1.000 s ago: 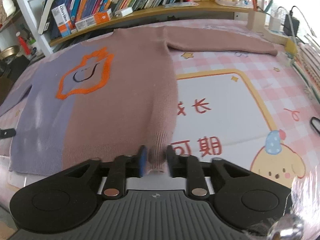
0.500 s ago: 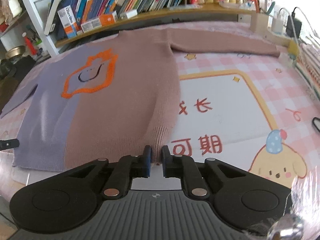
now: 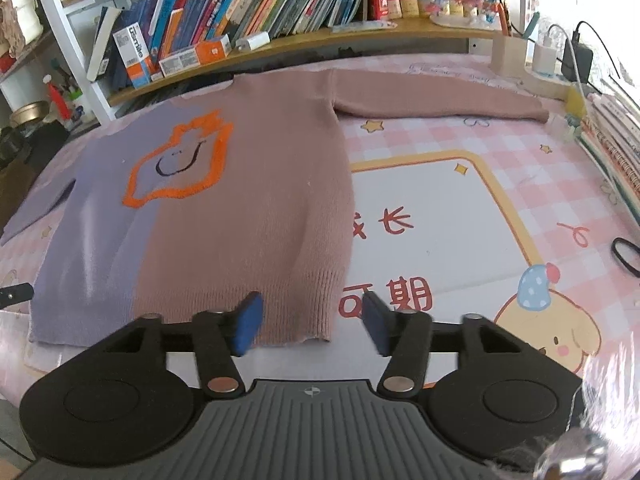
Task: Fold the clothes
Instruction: 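Release the hem with both grippers and lift them away, then move the open left gripper toward the lavender sleeve cuff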
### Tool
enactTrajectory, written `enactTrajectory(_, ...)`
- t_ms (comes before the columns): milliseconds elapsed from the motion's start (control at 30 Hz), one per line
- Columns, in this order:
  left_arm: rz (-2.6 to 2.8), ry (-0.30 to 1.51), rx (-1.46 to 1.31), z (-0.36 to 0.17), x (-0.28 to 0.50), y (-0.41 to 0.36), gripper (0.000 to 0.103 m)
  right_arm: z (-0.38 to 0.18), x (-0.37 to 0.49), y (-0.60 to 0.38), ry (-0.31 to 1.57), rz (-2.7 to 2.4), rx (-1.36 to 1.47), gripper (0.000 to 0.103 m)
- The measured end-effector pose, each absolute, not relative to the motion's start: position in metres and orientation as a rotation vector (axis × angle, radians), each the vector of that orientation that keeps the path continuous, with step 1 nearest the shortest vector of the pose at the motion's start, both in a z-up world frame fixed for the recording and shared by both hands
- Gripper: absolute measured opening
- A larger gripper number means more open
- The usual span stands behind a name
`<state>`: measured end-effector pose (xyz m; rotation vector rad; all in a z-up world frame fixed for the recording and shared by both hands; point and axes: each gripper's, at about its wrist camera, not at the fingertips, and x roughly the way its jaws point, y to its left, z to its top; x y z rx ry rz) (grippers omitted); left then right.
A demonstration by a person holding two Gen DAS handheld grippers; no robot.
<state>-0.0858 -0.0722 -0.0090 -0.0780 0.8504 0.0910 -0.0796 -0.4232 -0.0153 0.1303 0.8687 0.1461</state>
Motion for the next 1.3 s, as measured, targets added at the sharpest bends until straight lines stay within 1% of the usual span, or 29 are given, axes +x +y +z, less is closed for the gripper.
enactTrajectory(33, 0.096, 0.842, -0.071, -0.007, -0.088, -0.075, 0.064, -0.013, -0.081, -0.422, 0.860, 0.143, 0.123, 0.077)
enactTrajectory(67, 0.100, 0.833, -0.063, -0.005, -0.090, -0.078, 0.073, -0.011, -0.084, -0.421, 0.847, 0.142, 0.112, 0.080)
enactTrajectory(100, 0.101, 0.824, -0.056, -0.003, -0.093, -0.081, 0.078, -0.008, -0.086, -0.420, 0.835, 0.144, 0.100, 0.083)
enactTrajectory(300, 0.088, 0.805, -0.018, 0.000, -0.108, -0.102, 0.088, -0.005, -0.099, -0.418, 0.820, 0.166, 0.053, 0.093)
enactTrajectory(533, 0.103, 0.804, -0.015, -0.003, -0.136, -0.112, 0.089, -0.010, -0.112, -0.422, 0.827, 0.169, 0.048, 0.093)
enactTrajectory(733, 0.142, 0.763, -0.022, 0.005, -0.150, -0.113, 0.089, -0.009, -0.120, -0.419, 0.805, 0.201, 0.038, 0.094)
enactTrajectory(1000, 0.111, 0.735, -0.007, 0.006, -0.141, -0.109, 0.091, -0.007, -0.116, -0.415, 0.787, 0.164, 0.054, 0.095)
enactTrajectory(1300, 0.074, 0.720, -0.025, 0.004, -0.114, -0.066, 0.091, -0.004, -0.103, -0.379, 0.777, 0.109, 0.064, 0.095)
